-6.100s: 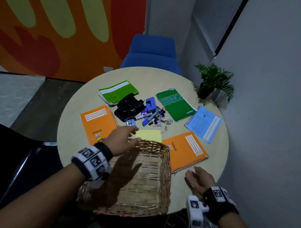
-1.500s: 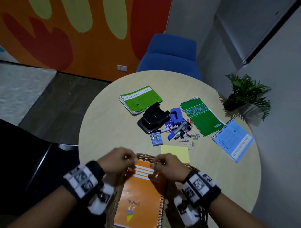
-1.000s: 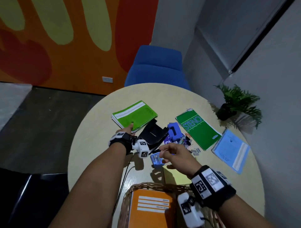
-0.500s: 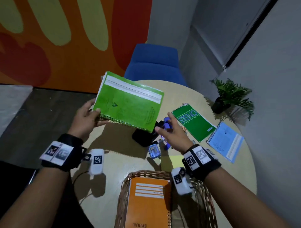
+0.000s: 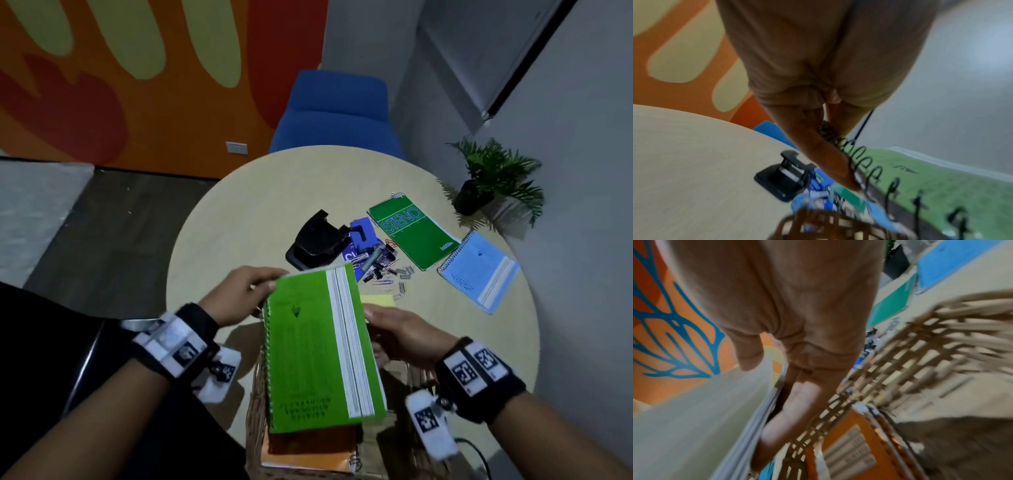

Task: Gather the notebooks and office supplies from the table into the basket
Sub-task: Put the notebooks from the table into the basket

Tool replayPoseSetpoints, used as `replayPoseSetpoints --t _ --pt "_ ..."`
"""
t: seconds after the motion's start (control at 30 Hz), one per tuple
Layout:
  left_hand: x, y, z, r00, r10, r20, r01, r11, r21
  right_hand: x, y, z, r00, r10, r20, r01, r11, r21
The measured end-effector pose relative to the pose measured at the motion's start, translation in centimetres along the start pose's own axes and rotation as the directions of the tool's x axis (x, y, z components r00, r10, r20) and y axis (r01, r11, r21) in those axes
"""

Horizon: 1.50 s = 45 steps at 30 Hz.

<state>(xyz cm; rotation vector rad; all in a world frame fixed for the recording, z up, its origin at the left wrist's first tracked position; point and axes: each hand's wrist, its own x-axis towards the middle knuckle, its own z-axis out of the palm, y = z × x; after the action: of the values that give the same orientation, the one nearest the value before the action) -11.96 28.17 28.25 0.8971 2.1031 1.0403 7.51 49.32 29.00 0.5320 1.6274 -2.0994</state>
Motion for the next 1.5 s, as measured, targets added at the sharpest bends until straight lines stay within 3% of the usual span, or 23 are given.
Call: replayPoseSetpoints --t 0.1,0.27,0.37,0.47,0.53,0.57,0.6,0.67,0.77,0.83,0.9,1.0,1.07,1.1,1.13,1.17,1.23,1.3,1.4,1.5 --pt "0.1 -1.1 3.2 0.997 0.028 0.068 -0.046 0.958 0.282 -0.9 3.1 -0.3 0.997 0.056 -0.044 -0.055 0.998 0.016" --pt "0.5 -3.1 5.8 0.991 0.029 0.128 -0.087 0.875 0.476 -1.0 6.9 -0.4 0.977 0.135 -0.168 -0.129 0.991 0.043" --pt "0.1 -2.4 6.9 0.989 0.021 0.147 -0.103 0.813 0.573 -0.3 7.8 0.6 0.961 0.075 -0.265 -0.134 0.968 -0.210" --pt "-1.4 -1.4 8.2 0.992 0.084 0.089 -0.123 0.692 0.711 1.3 9.1 0.8 0.929 0.029 -0.370 -0.221 0.844 -0.489" --pt "-2.7 -0.8 9.4 0.973 0.184 0.140 -0.228 0.650 0.725 2.1 9.4 0.8 0.915 0.018 -0.404 -0.273 0.764 -0.585" --pt "-3.2 -0.8 10.2 0.956 0.186 0.226 -0.292 0.617 0.731 2.2 9.5 0.8 0.908 0.024 -0.419 -0.297 0.742 -0.601" --pt "-3.6 -0.9 11.0 0.932 0.154 0.327 -0.352 0.595 0.722 2.3 9.5 0.9 0.899 0.023 -0.437 -0.314 0.730 -0.608" --pt "-4.4 -1.7 12.6 0.864 -0.073 0.498 -0.371 0.577 0.728 2.0 9.2 0.9 0.885 -0.013 -0.466 -0.332 0.683 -0.650" --pt "-5.0 -2.2 13.2 0.764 -0.321 0.560 -0.382 0.476 0.793 0.5 8.0 -0.2 0.878 -0.068 -0.474 -0.319 0.655 -0.685" --pt "-4.6 -0.6 12.9 0.754 -0.353 0.554 -0.348 0.501 0.792 -1.1 6.8 -2.6 0.880 -0.087 -0.467 -0.216 0.802 -0.556" --pt "-2.9 2.9 12.9 0.786 -0.248 0.566 -0.320 0.619 0.717 -2.8 5.5 -6.7 0.847 -0.090 -0.524 -0.090 0.947 -0.308" --pt "2.4 9.4 14.4 0.855 0.013 0.519 -0.316 0.807 0.500 -4.8 5.0 -15.2 0.664 -0.034 -0.747 0.032 0.999 -0.018" --pt "7.4 12.5 16.6 0.917 0.104 0.386 -0.258 0.891 0.373 -5.4 5.8 -20.9 0.528 -0.077 -0.846 0.002 0.996 -0.089" --pt "10.1 13.6 18.0 0.940 0.085 0.330 -0.189 0.936 0.297 -5.5 6.4 -23.5 0.514 -0.118 -0.849 -0.141 0.965 -0.220" --pt "12.8 14.5 19.6 0.957 0.050 0.287 -0.116 0.969 0.219 -5.5 7.1 -25.6 0.561 -0.152 -0.814 -0.315 0.870 -0.379" --pt "15.3 15.1 21.2 0.969 -0.002 0.249 -0.039 0.987 0.156 -5.3 7.7 -27.1 0.638 -0.175 -0.750 -0.446 0.710 -0.545" --pt "19.8 15.9 24.2 0.979 -0.104 0.173 0.096 0.994 0.056 -4.6 9.2 -29.3 0.761 -0.153 -0.631 -0.538 0.395 -0.745" --pt "23.0 16.1 27.0 0.969 -0.210 0.129 0.212 0.977 -0.003 -4.5 10.5 -30.2 0.761 -0.078 -0.644 -0.589 0.336 -0.735" --pt "25.6 16.2 30.4 0.949 -0.284 0.137 0.256 0.948 0.188 -5.4 12.1 -30.2 0.751 -0.087 -0.654 -0.611 0.282 -0.739" --pt "27.3 15.6 32.7 0.942 -0.318 0.110 0.268 0.906 0.329 -7.5 12.9 -29.0 0.787 -0.089 -0.610 -0.566 0.290 -0.772"
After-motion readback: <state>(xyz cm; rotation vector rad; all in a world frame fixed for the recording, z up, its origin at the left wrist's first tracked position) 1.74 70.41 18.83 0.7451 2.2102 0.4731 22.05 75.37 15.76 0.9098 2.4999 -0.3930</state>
